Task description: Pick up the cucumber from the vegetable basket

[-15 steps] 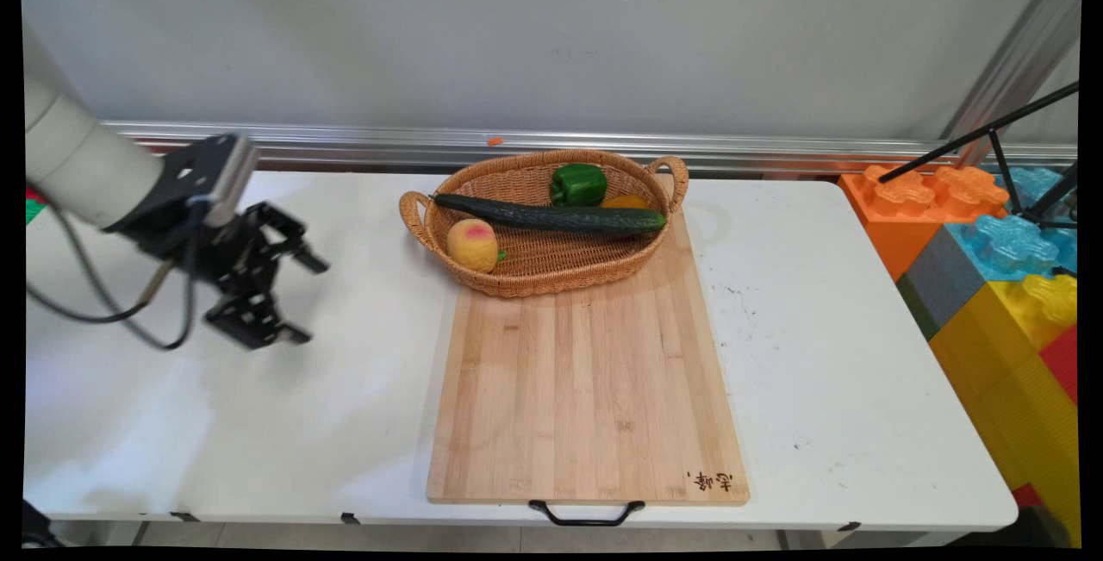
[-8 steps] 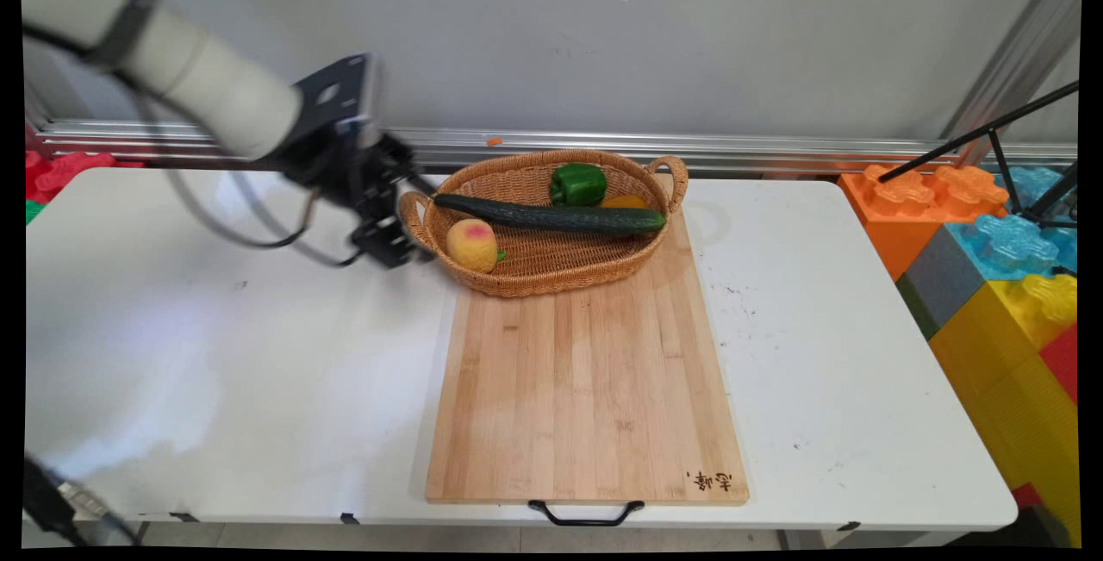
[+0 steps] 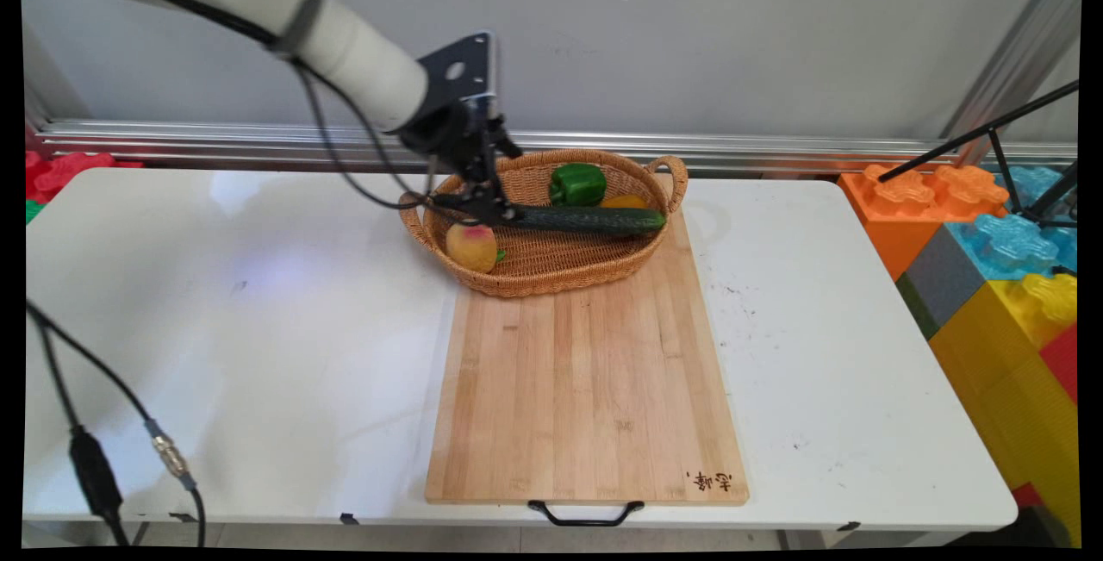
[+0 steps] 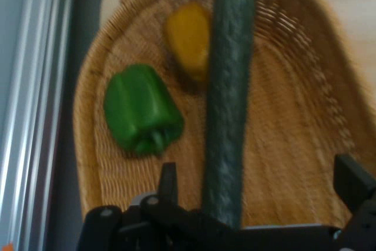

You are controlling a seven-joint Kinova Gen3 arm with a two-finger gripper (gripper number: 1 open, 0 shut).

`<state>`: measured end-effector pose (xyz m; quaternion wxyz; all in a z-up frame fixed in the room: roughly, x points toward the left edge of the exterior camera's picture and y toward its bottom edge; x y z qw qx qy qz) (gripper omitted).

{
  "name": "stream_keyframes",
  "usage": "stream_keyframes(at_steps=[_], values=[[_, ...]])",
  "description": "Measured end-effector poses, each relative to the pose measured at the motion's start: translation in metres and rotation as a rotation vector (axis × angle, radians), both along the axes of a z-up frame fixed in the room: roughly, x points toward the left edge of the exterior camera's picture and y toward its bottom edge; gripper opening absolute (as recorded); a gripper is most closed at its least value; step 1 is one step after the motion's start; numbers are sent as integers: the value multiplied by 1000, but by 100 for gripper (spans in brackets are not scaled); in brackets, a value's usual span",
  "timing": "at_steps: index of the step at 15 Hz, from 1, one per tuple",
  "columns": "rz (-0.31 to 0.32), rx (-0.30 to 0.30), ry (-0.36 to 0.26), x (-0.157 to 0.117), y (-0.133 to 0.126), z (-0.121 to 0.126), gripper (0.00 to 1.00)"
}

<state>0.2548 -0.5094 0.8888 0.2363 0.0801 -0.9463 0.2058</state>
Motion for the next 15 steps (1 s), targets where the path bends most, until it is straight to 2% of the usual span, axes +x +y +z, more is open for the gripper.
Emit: stream_keyframes(at_steps=[4, 7, 15], values=[[-19, -30, -38, -24, -36, -32, 100], [-26, -33, -67, -32, -52, -55, 100], [-57, -29, -105, -43, -71, -90, 100]])
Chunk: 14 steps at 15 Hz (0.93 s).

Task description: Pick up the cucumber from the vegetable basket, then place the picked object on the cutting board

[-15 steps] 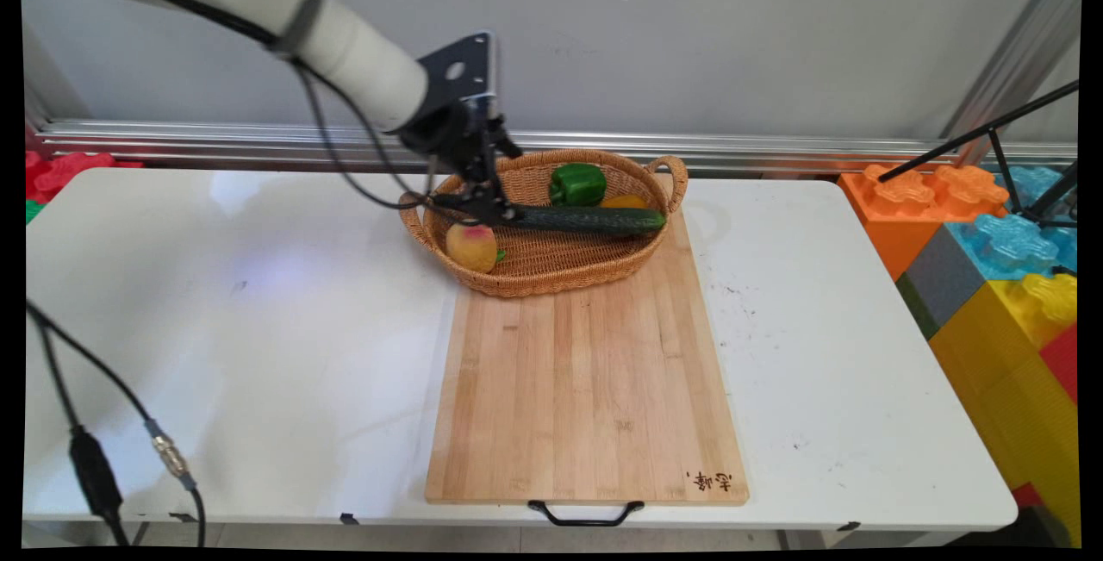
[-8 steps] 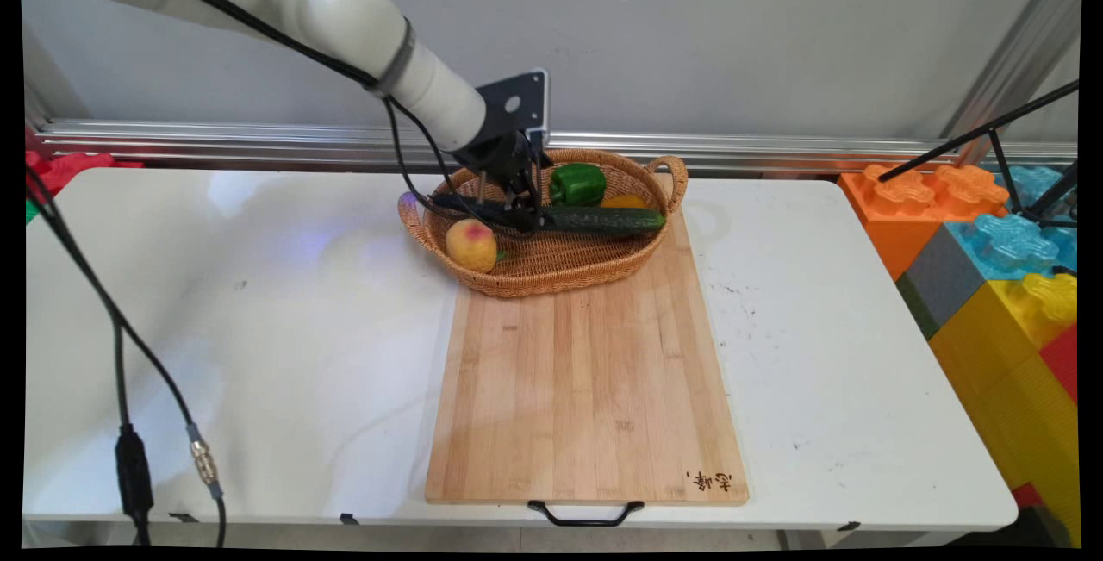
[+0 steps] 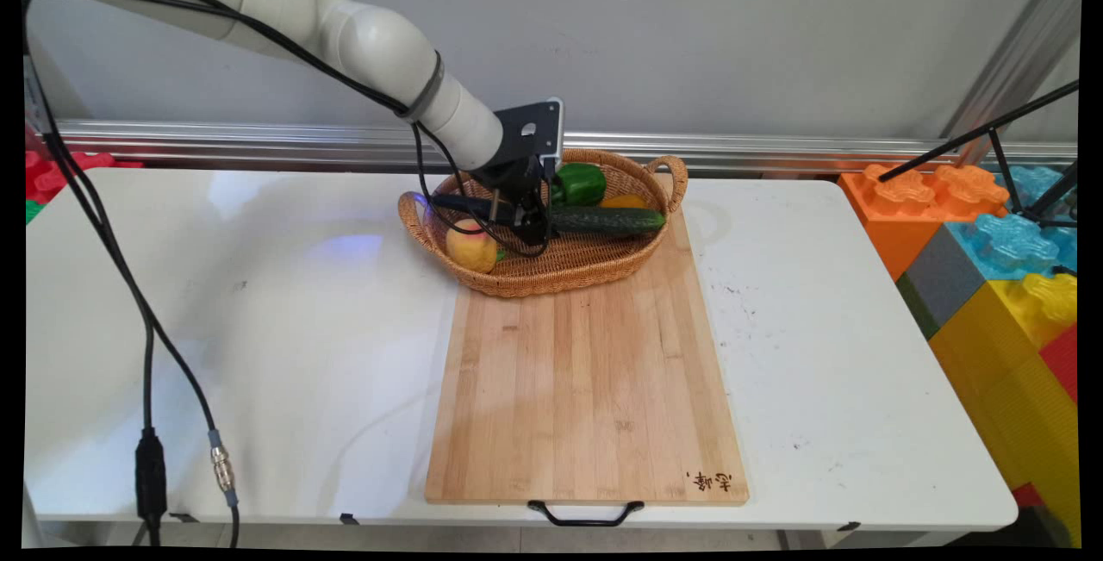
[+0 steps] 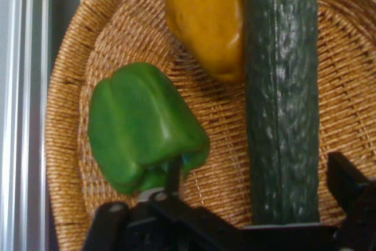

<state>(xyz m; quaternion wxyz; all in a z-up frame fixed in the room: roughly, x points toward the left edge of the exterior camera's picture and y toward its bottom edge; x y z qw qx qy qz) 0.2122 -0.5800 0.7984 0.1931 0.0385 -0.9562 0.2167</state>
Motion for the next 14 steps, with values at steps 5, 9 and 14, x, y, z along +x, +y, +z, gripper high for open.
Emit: stream_keyframes(at_steps=[5, 9, 14], values=[[-22, 3, -1, -3, 4, -4, 0], [-26, -29, 13, -6, 15, 16, 0], [-41, -111, 36, -19, 35, 72, 0]])
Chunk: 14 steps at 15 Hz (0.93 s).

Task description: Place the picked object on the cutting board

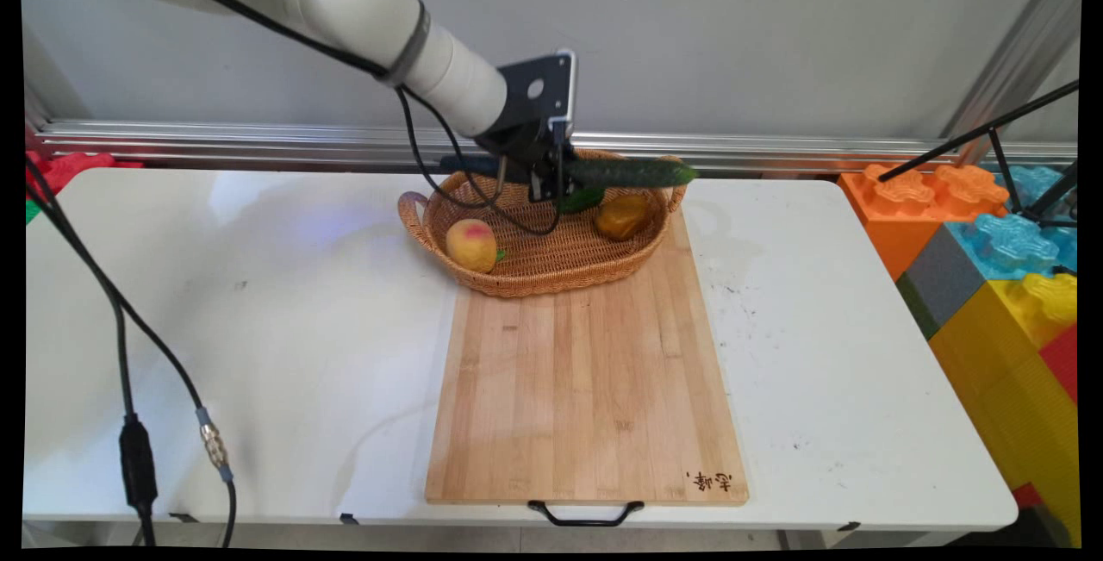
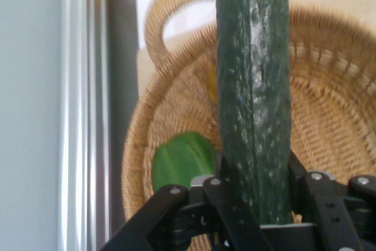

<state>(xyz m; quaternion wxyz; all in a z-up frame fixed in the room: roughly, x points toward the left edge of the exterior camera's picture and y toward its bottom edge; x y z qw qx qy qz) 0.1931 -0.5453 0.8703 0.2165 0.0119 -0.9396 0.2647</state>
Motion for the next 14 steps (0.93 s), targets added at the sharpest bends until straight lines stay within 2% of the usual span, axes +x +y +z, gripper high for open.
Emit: stream_keyframes(at_steps=[3, 7, 10, 14], values=[[-8, 0, 23, -17, 25, 27, 0], [-26, 87, 37, -38, 74, 40, 0], [-21, 144, 37, -48, 107, 33, 0], [18, 203, 37, -59, 135, 2, 0]])
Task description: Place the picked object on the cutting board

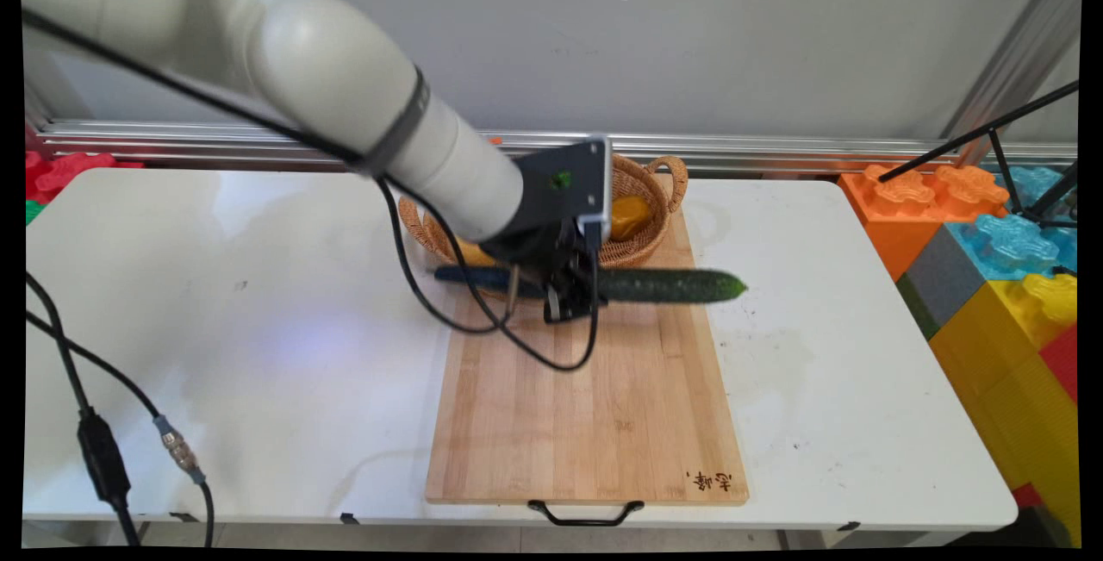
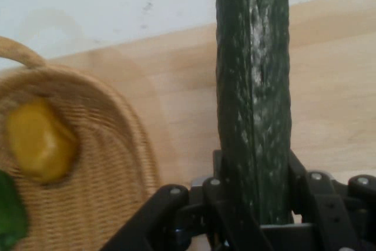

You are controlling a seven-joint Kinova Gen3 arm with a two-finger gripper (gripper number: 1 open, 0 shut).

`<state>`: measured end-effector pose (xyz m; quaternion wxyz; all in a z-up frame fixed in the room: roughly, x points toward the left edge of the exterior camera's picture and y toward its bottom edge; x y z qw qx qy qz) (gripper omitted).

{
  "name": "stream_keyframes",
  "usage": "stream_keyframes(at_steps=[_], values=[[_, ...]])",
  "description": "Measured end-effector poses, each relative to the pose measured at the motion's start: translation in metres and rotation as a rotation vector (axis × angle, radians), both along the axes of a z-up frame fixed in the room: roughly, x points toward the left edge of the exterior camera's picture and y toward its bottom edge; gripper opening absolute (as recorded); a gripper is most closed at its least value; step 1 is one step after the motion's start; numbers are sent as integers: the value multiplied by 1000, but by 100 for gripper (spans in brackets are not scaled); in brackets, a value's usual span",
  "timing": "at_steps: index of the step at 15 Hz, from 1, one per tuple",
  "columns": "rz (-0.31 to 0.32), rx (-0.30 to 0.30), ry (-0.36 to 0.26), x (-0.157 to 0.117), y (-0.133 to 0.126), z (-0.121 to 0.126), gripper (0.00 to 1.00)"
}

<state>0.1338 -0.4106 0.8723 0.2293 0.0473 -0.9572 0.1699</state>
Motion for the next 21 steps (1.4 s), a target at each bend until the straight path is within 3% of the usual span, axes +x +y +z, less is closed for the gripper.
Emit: stream_keyframes(at_steps=[7, 15, 16, 21], values=[[66, 43, -1, -18, 7, -59, 0], [86, 35, -15, -23, -3, -91, 0], [85, 35, -17, -22, -3, -93, 100], [74, 37, -29, -21, -4, -97, 100]])
